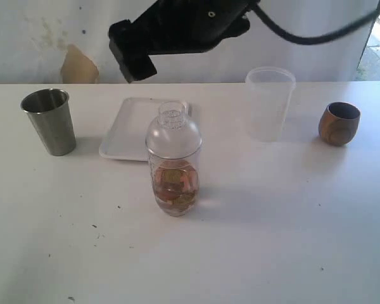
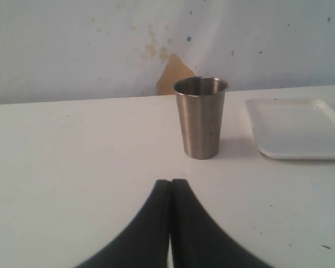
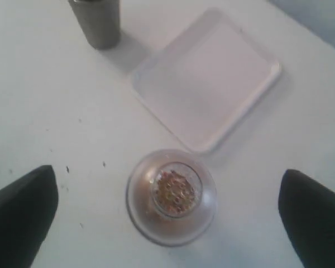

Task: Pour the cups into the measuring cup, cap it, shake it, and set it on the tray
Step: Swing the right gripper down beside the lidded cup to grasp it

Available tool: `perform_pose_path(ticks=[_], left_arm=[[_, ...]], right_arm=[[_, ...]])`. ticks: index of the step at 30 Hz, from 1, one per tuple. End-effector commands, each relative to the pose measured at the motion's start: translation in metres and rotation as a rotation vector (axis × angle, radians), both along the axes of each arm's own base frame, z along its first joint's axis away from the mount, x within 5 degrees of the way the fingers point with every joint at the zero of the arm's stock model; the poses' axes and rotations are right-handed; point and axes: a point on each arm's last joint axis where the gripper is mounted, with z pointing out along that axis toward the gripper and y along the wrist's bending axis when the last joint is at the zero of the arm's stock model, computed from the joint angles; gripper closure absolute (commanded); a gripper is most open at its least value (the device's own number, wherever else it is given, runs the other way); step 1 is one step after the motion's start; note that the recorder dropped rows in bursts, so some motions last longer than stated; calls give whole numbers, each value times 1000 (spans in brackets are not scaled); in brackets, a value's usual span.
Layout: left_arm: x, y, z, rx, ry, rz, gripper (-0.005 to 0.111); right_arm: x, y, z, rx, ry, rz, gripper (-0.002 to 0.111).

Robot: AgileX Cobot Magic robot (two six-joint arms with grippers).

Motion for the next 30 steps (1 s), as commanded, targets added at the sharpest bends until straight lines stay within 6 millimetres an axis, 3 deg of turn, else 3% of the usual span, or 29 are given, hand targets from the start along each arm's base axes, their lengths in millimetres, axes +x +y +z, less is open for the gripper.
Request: perform_pose_path(ticks=[1,6,14,21,27,30], left_arm=[[0,0,-1,-6,-7,0,107],[0,0,-1,-6,-7,0,107],[0,0,-1,-6,-7,0,107],[0,0,-1,-6,-7,0,107],[0,0,-1,-6,-7,0,107],[0,0,-1,-6,-7,0,107]], right_arm=[[-28,6,-17,54,-136,132,3],[-49,4,-61,138,-213,188,3],[-59,-10,-117,256,-246,164,3],[-69,-27,-152,358,-289,128,3],[-65,-43,-177,414,-353,57,3],[-55,-37,-206,359,-336,75,3]])
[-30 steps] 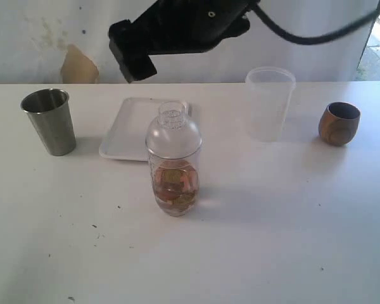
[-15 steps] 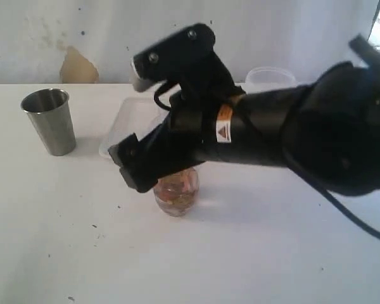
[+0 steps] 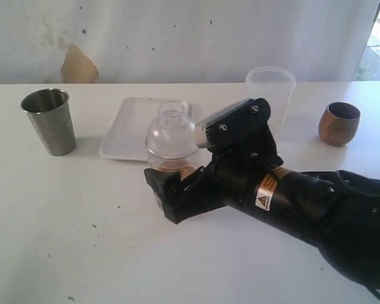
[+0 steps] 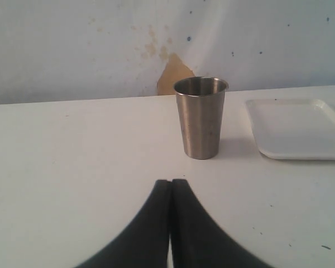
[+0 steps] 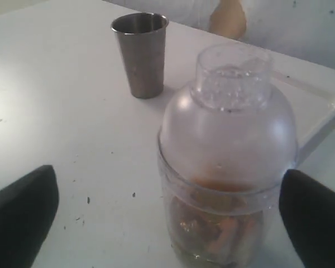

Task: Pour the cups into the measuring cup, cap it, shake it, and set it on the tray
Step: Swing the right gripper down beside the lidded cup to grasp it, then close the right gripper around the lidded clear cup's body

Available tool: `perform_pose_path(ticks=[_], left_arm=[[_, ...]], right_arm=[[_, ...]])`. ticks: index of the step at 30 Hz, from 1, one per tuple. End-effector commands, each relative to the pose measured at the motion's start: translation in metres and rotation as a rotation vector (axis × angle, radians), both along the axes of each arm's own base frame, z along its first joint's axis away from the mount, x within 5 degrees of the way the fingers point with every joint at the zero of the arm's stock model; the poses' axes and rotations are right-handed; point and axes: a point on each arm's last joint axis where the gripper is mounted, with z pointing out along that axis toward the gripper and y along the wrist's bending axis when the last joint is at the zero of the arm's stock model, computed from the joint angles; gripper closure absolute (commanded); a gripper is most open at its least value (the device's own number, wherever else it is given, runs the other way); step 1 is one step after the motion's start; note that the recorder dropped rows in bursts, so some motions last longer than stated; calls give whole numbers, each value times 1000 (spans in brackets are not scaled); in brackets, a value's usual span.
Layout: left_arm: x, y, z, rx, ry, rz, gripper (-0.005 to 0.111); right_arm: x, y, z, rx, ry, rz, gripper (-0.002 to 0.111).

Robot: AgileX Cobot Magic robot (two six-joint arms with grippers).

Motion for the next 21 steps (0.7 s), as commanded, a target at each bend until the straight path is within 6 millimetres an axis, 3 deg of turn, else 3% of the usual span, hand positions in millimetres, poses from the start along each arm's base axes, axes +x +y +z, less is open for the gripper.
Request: perform_pose_path(ticks=[1,7,12,15,21], left_arm=[[0,0,-1,-6,-7,0,107],[0,0,-1,-6,-7,0,107],[0,0,-1,-6,-7,0,107],[0,0,-1,-6,-7,0,107],[0,0,-1,-6,-7,0,107]], right_arm=[[12,3,-27,-23,-18,-10,3],[28,-4,-54,24,7,-196,3],[36,3,-71,13,-11,-184,3],[46,16,-73,-40,-63,-109,3],[63,26,-74,-13,-76,-137,3]])
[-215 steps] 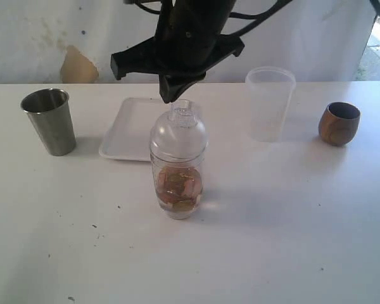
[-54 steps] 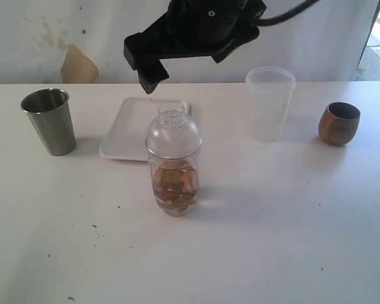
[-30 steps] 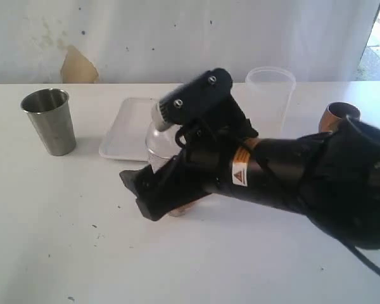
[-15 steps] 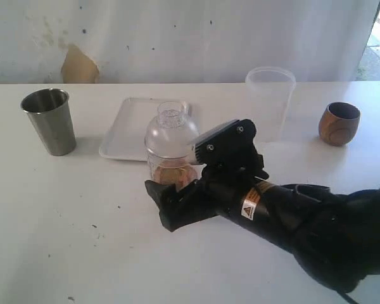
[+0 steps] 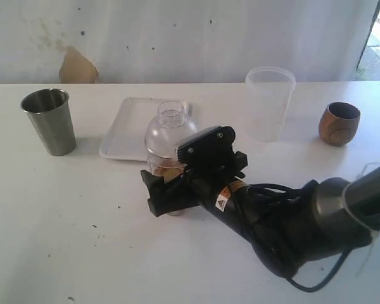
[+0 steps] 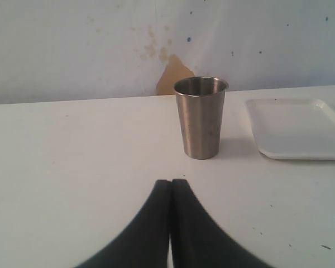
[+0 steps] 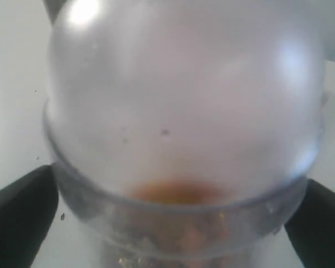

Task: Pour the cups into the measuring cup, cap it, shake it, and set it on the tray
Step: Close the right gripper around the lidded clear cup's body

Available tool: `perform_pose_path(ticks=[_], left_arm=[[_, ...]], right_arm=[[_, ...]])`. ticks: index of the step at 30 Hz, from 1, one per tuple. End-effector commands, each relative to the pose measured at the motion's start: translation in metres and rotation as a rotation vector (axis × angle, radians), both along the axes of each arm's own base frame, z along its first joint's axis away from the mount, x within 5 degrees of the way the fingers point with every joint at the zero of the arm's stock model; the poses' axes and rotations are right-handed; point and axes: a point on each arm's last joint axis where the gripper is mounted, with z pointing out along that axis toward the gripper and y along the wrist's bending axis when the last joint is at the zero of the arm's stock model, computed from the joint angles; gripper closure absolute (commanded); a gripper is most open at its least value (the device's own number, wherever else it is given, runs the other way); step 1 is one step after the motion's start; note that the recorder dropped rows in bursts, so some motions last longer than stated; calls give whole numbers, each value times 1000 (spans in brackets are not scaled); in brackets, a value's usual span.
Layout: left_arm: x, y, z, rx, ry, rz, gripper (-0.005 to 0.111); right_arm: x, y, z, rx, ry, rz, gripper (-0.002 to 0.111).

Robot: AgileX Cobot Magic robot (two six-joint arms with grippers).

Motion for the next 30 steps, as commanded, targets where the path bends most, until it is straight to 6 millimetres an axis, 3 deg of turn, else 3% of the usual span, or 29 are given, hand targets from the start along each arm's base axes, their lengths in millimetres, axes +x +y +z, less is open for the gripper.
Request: perform_pose_path(ticks=[1,8,27,30], left_arm=[[0,0,-1,-6,-7,0,107],[0,0,-1,-6,-7,0,107],[0,0,-1,-6,-7,0,107],[0,0,-1,-6,-7,0,107]], right_arm=[[13,6,-2,4,-22,-13,3],[31,19,-15,6,-27,-11,3],[31,18,-19,14,7,-38,3],[31,17,-20,9,8,-45,10]])
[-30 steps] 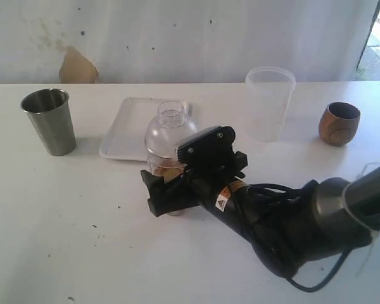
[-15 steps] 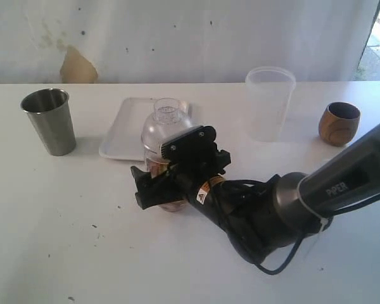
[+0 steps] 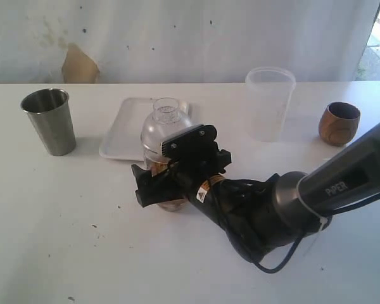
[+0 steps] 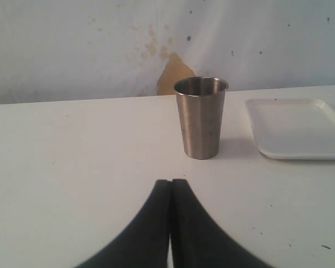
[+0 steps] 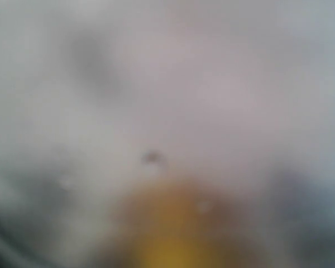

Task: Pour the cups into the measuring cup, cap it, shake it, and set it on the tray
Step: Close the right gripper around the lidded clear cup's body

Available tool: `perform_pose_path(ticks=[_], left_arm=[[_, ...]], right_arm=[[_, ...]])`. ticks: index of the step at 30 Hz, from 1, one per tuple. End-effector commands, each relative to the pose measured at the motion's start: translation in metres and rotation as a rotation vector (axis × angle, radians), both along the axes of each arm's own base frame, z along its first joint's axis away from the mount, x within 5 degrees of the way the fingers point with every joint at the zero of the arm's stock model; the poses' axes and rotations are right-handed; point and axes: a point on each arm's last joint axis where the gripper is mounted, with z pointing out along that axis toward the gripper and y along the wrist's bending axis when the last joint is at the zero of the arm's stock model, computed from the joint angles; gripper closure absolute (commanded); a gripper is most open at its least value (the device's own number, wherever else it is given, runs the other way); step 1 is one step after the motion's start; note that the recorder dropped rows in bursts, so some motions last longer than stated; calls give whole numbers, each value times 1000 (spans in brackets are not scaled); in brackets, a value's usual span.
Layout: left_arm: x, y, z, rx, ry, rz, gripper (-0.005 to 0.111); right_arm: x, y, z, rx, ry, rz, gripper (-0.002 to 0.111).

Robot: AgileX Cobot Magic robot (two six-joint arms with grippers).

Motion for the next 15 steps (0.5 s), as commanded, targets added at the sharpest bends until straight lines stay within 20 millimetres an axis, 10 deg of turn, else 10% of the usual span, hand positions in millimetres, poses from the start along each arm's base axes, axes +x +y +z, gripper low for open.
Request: perform_pose_path(ticks=[1,8,15], left_arm=[[0,0,-1,-6,-7,0,107],[0,0,-1,-6,-7,0,107],[0,0,-1,-6,-7,0,107]], right_arm=[[2,-3,-2,-7,7,-22,16],[2,-3,-2,-8,8,-21,104],[2,-3,-2,-11,23,-22,107]])
